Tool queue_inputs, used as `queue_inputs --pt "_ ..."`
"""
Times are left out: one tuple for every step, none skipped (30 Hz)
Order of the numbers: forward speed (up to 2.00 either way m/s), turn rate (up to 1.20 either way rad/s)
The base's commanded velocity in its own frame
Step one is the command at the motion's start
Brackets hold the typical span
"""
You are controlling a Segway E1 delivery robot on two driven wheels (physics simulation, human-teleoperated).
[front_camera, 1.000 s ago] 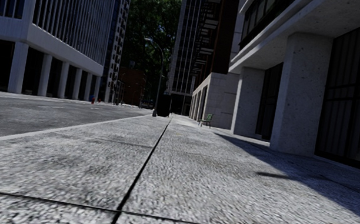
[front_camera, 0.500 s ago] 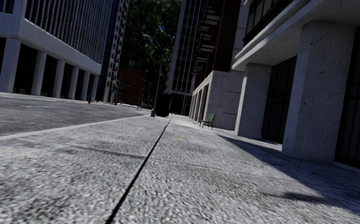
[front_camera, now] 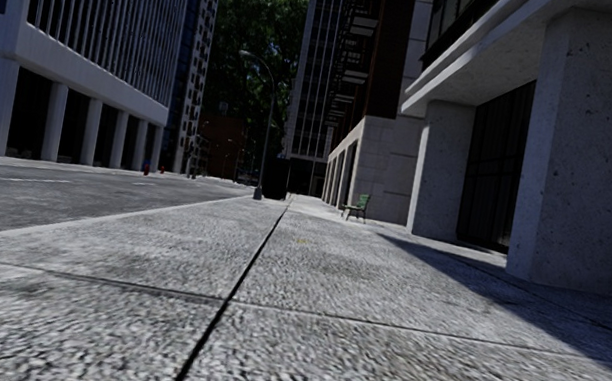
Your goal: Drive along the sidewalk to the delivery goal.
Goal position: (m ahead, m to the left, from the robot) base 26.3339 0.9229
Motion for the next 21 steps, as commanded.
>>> queue_inputs --pt "2.00 0.00" --pt "2.00 0.00" --pt "2.00 0.00" --pt "2.00 0.00" --pt "2.00 0.00" --pt "2.00 0.00" --pt "2.00 0.00" --pt "2.00 0.00" --pt "2.00 0.00" --pt "2.00 0.00" --pt "2.00 0.00" --pt "2.00 0.00" --pt "2.00 0.00" --pt "2.00 0.00" --pt "2.00 0.00" --pt "2.00 0.00" --pt "2.00 0.00" --pt "2.00 0.00" --pt "2.00 0.00" --pt "2.00 0.00" --pt "2.00 0.00"
